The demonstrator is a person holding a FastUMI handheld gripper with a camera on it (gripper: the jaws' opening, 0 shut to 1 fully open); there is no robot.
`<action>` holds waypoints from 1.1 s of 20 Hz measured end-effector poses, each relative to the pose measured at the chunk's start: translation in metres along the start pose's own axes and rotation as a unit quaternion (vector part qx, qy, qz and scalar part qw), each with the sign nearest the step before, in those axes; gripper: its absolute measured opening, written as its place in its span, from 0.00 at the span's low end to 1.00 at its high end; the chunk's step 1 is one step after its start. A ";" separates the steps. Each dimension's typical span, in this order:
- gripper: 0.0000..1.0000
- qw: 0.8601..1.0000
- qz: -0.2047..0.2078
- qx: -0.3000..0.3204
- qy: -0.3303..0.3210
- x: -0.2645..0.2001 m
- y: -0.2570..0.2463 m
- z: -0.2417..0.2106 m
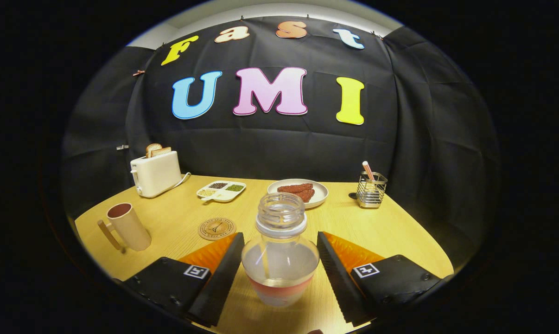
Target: Take the bottle from table, then pour the juice into the cup, finally place the bottle on the coaster
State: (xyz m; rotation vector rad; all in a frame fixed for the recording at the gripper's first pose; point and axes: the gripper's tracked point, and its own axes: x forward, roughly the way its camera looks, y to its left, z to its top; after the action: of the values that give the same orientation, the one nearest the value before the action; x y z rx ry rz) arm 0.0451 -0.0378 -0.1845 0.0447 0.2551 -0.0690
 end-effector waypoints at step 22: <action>0.74 0.964 0.105 -0.241 -0.029 0.003 0.102 0.081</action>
State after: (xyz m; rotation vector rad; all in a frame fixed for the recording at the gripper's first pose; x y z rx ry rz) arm 0.0762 0.0598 -0.1029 -0.4140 0.2028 0.2037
